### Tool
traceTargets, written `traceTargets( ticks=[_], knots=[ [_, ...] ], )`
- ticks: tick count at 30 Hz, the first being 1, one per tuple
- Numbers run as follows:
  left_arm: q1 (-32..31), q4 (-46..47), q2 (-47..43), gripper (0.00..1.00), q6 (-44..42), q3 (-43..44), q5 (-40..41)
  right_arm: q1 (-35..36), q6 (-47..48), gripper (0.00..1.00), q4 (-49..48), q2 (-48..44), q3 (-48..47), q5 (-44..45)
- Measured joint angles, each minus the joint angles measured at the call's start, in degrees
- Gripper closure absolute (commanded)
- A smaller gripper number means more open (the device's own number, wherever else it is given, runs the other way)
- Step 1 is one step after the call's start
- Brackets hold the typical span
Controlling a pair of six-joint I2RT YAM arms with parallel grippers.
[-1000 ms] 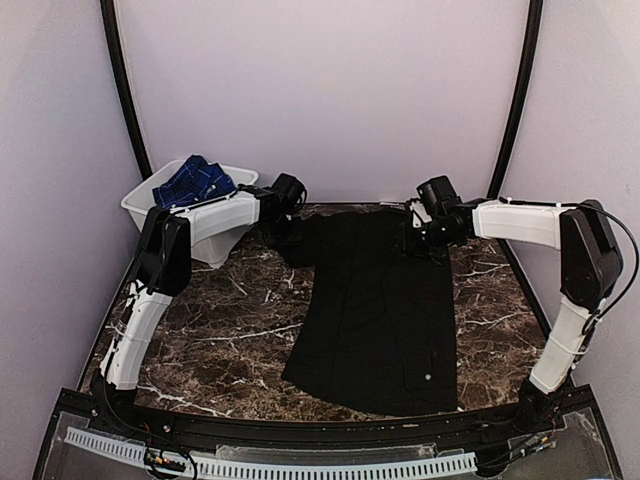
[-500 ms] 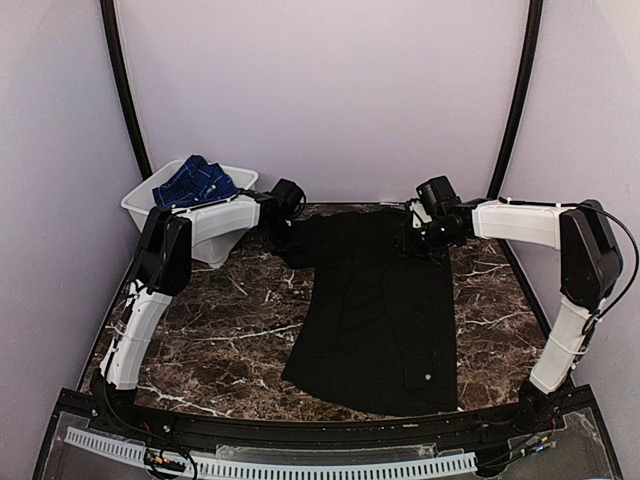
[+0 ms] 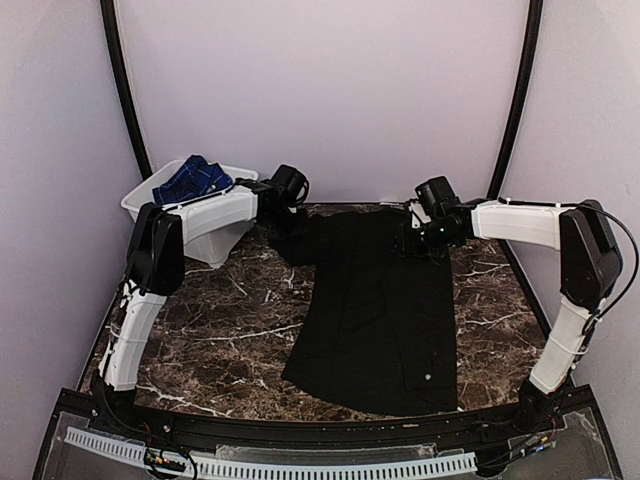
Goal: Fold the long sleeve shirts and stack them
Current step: Adjust the sleeve at the center of the board.
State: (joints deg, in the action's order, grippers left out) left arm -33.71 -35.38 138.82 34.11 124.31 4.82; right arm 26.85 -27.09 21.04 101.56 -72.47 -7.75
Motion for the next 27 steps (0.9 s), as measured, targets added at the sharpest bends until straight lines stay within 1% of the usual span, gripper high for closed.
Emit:
traceTargets(
  ticks=[3, 6, 8, 10, 11, 12, 15, 16, 18, 20, 22, 24, 27],
  knots=[
    [-0.94, 0.72, -1.75, 1.0, -1.64, -0.31, -0.17, 0.13, -0.07, 0.55, -0.02, 0.0, 0.0, 0.13],
    [-2.34, 2.08, -4.31, 1.0, -3.89, -2.49, -1.29, 0.24, -0.2, 0.54, -0.55, -0.07, 0.26, 0.15],
    [-3.58, 4.15, -7.21, 1.0, -5.55, -6.29, -2.71, 0.26, -0.2, 0.53, -1.36, -0.55, 1.14, 0.13],
    [-5.53, 6.62, -11.5, 1.0, -7.45, -12.57, -4.92, 0.26, -0.15, 0.51, -2.03, -1.4, 2.27, 0.07],
    [-6.51, 7.48, -13.14, 0.97, -8.04, -15.1, -5.97, 0.31, -0.17, 0.5, -2.49, -1.97, 2.97, -0.04],
    [-7.65, 9.38, -15.41, 0.9, -8.59, -18.64, -7.23, 0.39, -0.11, 0.48, -2.89, -2.69, 3.76, -0.11],
    [-10.56, 14.21, -20.9, 0.79, -9.88, -29.14, -11.74, 1.11, 0.5, 0.43, -3.72, -4.42, 5.4, -0.2],
    [-11.32, 15.37, -21.97, 0.71, -10.16, -32.04, -13.2, 1.6, 0.85, 0.42, -4.02, -4.72, 5.7, -0.2],
    [-11.85, 17.64, -22.95, 0.63, -10.54, -36.79, -15.72, 2.73, 1.6, 0.41, -4.61, -4.94, 6.08, -0.17],
    [-11.61, 19.06, -23.39, 0.6, -10.78, -40.72, -16.79, 4.35, 2.54, 0.41, -4.79, -4.96, 6.19, -0.17],
    [-11.08, 19.89, -23.98, 0.58, -10.73, -44.02, -16.98, 6.36, 3.65, 0.4, -4.92, -4.94, 6.19, -0.22],
    [-10.67, 20.11, -25.42, 0.58, -10.49, -46.6, -16.35, 8.46, 4.92, 0.4, -5.35, -4.92, 6.19, -0.42],
    [-9.73, 20.31, -28.63, 0.59, -9.4, -48.22, -14.36, 10.56, 6.32, 0.39, -5.97, -4.79, 6.16, -1.33]
  ],
)
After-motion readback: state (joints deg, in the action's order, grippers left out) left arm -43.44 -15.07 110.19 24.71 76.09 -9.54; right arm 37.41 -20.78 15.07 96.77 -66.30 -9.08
